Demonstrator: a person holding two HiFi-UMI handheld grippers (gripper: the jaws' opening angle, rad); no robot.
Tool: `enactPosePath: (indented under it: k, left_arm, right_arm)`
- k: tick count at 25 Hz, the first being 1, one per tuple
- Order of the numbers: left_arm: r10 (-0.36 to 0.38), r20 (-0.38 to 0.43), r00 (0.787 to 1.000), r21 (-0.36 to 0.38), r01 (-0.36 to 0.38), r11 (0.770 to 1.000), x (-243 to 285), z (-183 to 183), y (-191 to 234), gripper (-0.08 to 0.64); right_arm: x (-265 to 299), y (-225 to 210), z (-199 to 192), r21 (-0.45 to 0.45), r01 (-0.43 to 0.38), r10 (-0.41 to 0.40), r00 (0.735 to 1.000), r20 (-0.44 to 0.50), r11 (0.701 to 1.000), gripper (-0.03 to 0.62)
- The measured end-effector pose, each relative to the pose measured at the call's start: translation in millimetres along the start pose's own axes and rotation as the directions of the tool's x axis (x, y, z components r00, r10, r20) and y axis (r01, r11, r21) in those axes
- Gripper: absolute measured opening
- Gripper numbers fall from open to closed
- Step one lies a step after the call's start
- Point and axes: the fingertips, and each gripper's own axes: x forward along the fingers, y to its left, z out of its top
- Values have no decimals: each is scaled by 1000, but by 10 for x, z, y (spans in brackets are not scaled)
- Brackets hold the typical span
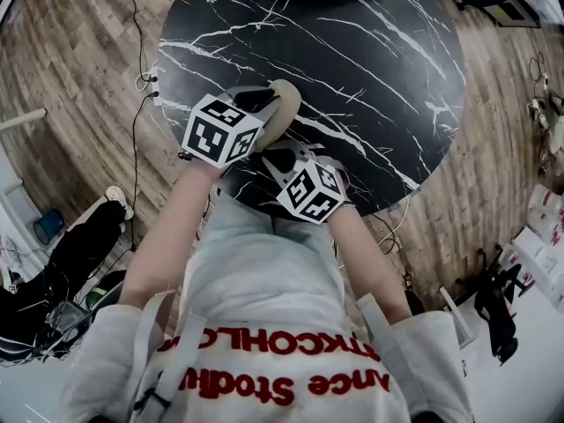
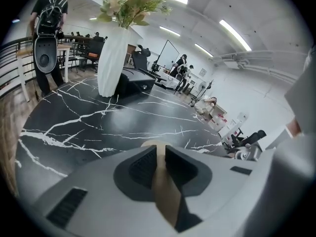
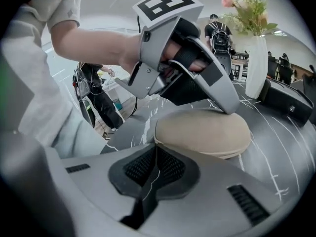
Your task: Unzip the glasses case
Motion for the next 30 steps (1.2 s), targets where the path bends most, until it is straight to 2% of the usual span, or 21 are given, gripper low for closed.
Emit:
enactPosePath:
  k: [3,5,8,10,13,15,18,20,24,26,28,30]
  left_arm:
    - [-4,11,1000,-13,4,1000,-2,-3,3,61]
    - [-2,9,1000,-25,2,1000,-32,-8,35,60]
    - [115,9,993,28,-115,993,-259,-20,283,60]
    - [152,-32,988,67,-150,986,-401,-164,407,60]
    - [84,-153,985,14,-83,996,-435,-576,400,61]
    - [53,-151,987,-43,-60,997,-425,-734,344,53]
    - [59,-110,992,-86,-69,994,-415,-796,232,8]
    - [34,-123,992,-91,-46,995,-380,-860,104,8]
    - [-117,-203,972,-87,101,991,-198,-1023,-303,8]
    - [-148,-221,964,-60,139,989,-93,-1003,-445,8]
    - [-174,-224,959,-41,169,985,-31,-929,-561,8]
    - [-176,-200,964,-8,178,984,-51,-774,-596,8]
  right_arm:
    - [77,92,19,-25,-15,15,1000,-6,1000,22]
    - [75,103,14,-10,-8,8,1000,-2,1000,21]
    - [-47,-30,-9,52,40,-40,999,2,998,23]
    - [-172,-200,-46,90,104,-104,995,-7,990,25]
    - [-302,-410,-47,104,172,-170,985,-21,980,25]
    - [-336,-509,-8,90,196,-195,981,-22,976,25]
    - [-365,-628,12,70,204,-203,979,-29,976,25]
    - [-402,-697,-12,63,210,-208,977,-35,976,25]
    - [-518,-908,-76,33,274,-273,961,-33,961,25]
    - [-573,-996,-97,23,285,-284,958,-30,958,24]
    - [-654,-1024,-187,32,256,-255,966,-44,966,25]
    - [-740,-971,-377,49,193,-188,978,-91,980,48]
